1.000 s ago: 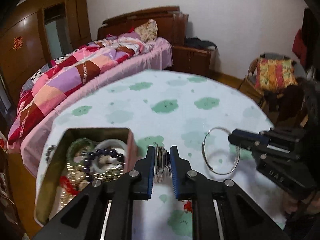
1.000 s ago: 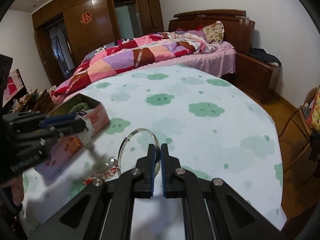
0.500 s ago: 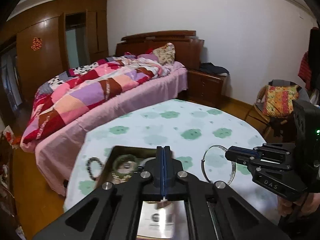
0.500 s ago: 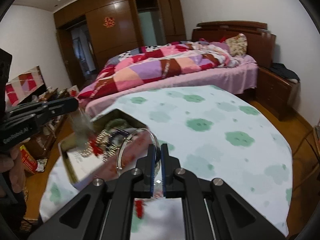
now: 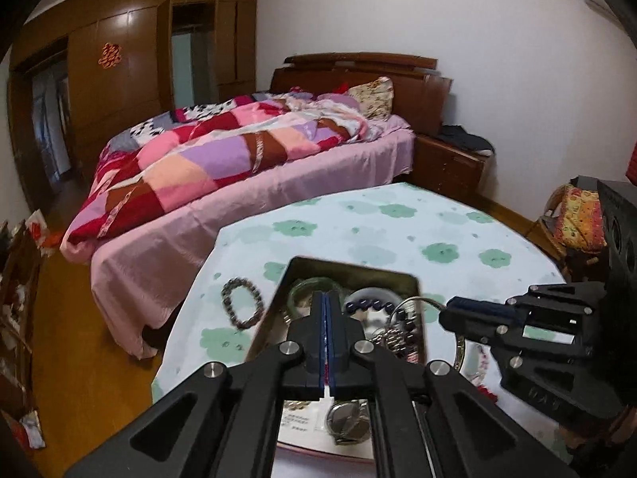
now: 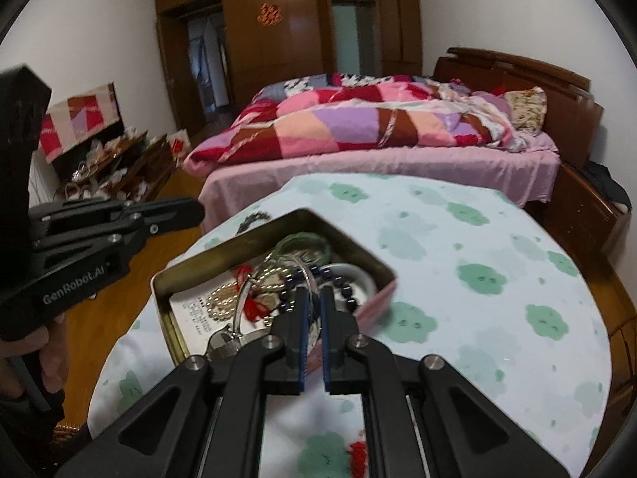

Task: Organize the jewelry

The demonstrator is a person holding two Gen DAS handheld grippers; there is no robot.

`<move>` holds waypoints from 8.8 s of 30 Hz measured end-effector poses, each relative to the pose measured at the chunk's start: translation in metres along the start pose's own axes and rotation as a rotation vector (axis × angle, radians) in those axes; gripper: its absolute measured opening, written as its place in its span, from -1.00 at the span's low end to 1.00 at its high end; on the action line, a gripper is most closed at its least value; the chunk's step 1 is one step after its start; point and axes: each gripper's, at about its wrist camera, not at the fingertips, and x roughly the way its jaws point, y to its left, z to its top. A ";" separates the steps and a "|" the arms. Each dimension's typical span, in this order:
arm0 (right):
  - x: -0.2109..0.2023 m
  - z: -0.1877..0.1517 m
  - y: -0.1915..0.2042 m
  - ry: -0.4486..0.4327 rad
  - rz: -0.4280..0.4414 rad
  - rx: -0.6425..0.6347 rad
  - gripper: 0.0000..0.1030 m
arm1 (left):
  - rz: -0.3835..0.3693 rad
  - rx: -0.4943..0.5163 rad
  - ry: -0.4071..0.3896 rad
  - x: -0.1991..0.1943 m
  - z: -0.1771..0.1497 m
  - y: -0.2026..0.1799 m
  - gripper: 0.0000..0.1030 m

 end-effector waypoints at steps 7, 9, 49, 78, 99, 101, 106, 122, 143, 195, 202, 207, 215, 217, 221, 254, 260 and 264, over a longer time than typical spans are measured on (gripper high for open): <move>0.041 -0.001 0.023 0.095 0.057 -0.064 -0.84 | 0.072 -0.037 -0.009 0.006 -0.014 0.014 0.44; 0.043 -0.003 0.022 0.093 0.040 -0.059 -0.75 | 0.063 -0.046 -0.001 0.006 -0.015 0.018 0.45; -0.026 -0.066 -0.042 0.060 -0.018 0.061 -0.77 | -0.235 0.049 0.063 0.031 -0.032 -0.094 0.16; 0.000 -0.006 0.030 0.010 0.032 -0.177 -0.78 | -0.089 -0.057 -0.026 -0.005 -0.019 -0.014 0.04; 0.023 0.003 0.051 0.039 0.042 -0.225 -0.78 | -0.042 -0.120 -0.008 0.005 -0.028 0.020 0.04; 0.025 0.003 0.053 0.043 0.041 -0.229 -0.78 | -0.040 -0.123 -0.007 0.006 -0.029 0.022 0.04; 0.028 0.004 0.054 0.047 0.041 -0.234 -0.78 | -0.035 -0.133 -0.004 0.009 -0.029 0.027 0.04; 0.049 0.002 0.062 0.082 0.026 -0.247 -0.78 | -0.024 -0.169 0.032 0.027 -0.039 0.043 0.04; 0.065 -0.004 0.063 0.133 0.022 -0.234 -0.78 | 0.003 -0.159 0.063 0.042 -0.048 0.045 0.04; -0.035 -0.020 0.009 -0.076 -0.125 0.013 0.68 | 0.090 -0.068 -0.104 -0.042 -0.018 0.009 0.44; -0.040 -0.021 0.012 -0.097 -0.150 -0.004 0.76 | 0.088 -0.066 -0.103 -0.043 -0.017 0.008 0.45; -0.042 -0.021 0.012 -0.106 -0.155 -0.006 0.77 | 0.089 -0.056 -0.106 -0.045 -0.017 0.005 0.45; -0.043 -0.021 0.011 -0.105 -0.155 -0.006 0.79 | 0.095 -0.051 -0.108 -0.046 -0.017 0.002 0.45; -0.043 -0.021 0.011 -0.105 -0.156 -0.006 0.79 | 0.095 -0.051 -0.106 -0.046 -0.017 0.002 0.45; -0.043 -0.021 0.011 -0.103 -0.155 -0.006 0.79 | 0.092 -0.049 -0.103 -0.045 -0.018 0.002 0.45; -0.043 -0.023 0.010 -0.104 -0.155 -0.007 0.81 | 0.107 -0.047 -0.080 -0.039 -0.019 -0.001 0.73; -0.043 -0.023 0.011 -0.104 -0.155 -0.010 0.81 | 0.121 -0.036 -0.082 -0.038 -0.020 -0.003 0.75; -0.043 -0.026 0.009 -0.100 -0.154 -0.011 0.82 | 0.129 -0.037 -0.077 -0.036 -0.020 -0.002 0.75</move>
